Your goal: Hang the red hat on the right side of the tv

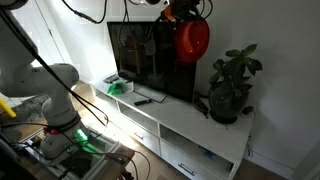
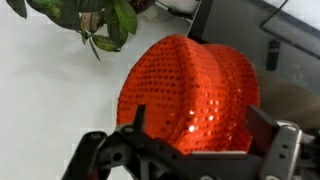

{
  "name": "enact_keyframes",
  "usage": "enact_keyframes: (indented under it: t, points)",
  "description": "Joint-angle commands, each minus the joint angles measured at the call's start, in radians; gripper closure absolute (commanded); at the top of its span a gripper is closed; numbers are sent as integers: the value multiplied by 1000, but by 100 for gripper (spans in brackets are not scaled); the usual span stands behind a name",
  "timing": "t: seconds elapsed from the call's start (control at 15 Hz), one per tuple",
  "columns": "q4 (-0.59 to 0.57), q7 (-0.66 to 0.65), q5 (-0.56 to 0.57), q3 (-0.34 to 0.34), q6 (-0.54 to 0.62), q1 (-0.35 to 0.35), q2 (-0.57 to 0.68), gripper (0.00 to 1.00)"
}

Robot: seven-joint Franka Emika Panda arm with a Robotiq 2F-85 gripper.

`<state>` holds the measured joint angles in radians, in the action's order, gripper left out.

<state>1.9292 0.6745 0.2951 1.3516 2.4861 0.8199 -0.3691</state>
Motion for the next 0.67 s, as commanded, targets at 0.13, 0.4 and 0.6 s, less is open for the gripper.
enact_keyframes:
  t: [0.13,0.4,0.6]
  points:
    - [23,-50,-113,-232,-129,-260,74,0]
    - [81,-104,-118,-472,-72,-519,68,0]
    - [146,-194,-68,-656,-38,-713,29,0]
